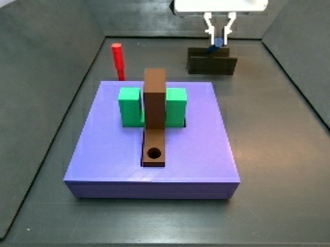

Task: Pick up the blue object. Move up. Place the blue object on the fixture. Regrasp the blue object. Move to above the board. Insert the blue object.
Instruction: Place the blue object on the fixture.

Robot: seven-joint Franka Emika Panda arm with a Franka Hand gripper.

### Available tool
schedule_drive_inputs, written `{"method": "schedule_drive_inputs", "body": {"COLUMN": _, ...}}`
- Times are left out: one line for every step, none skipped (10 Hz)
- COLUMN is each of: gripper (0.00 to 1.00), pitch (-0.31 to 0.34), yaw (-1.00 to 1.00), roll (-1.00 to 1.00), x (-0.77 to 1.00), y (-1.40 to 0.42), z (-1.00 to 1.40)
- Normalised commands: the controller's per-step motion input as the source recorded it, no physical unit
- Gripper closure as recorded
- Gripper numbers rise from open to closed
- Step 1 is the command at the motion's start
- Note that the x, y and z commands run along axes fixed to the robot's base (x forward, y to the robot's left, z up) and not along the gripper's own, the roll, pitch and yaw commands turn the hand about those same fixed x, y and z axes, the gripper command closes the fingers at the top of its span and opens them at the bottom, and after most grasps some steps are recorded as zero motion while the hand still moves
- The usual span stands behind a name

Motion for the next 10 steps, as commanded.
{"method": "schedule_drive_inputs", "body": {"gripper": 1.0, "pitch": 0.257, "yaw": 0.0, "roll": -0.21, "x": 0.31, "y": 0.2, "z": -0.12}}
{"method": "schedule_drive_inputs", "body": {"gripper": 1.0, "pitch": 0.217, "yaw": -0.02, "roll": -0.41, "x": 0.19, "y": 0.17, "z": -0.03}}
{"method": "schedule_drive_inputs", "body": {"gripper": 1.0, "pitch": 0.083, "yaw": -0.13, "roll": -0.64, "x": 0.05, "y": 0.13, "z": 0.0}}
{"method": "schedule_drive_inputs", "body": {"gripper": 1.0, "pitch": 0.006, "yaw": -0.19, "roll": -0.66, "x": 0.07, "y": 0.03, "z": -0.03}}
{"method": "schedule_drive_inputs", "body": {"gripper": 1.0, "pitch": 0.003, "yaw": -0.17, "roll": -0.51, "x": 0.16, "y": 0.0, "z": -0.18}}
{"method": "schedule_drive_inputs", "body": {"gripper": 1.0, "pitch": 0.043, "yaw": -0.12, "roll": -0.25, "x": 0.09, "y": 0.0, "z": -0.25}}
{"method": "schedule_drive_inputs", "body": {"gripper": 1.0, "pitch": 0.057, "yaw": -0.09, "roll": 0.0, "x": 0.03, "y": 0.0, "z": -0.21}}
{"method": "schedule_drive_inputs", "body": {"gripper": 1.0, "pitch": 0.069, "yaw": -0.03, "roll": 0.0, "x": 0.0, "y": 0.03, "z": -0.12}}
{"method": "schedule_drive_inputs", "body": {"gripper": 1.0, "pitch": 0.034, "yaw": 0.0, "roll": 0.0, "x": 0.0, "y": 0.05, "z": -0.09}}
{"method": "schedule_drive_inputs", "body": {"gripper": 1.0, "pitch": 0.069, "yaw": 0.0, "roll": 0.0, "x": 0.0, "y": 0.05, "z": -0.05}}
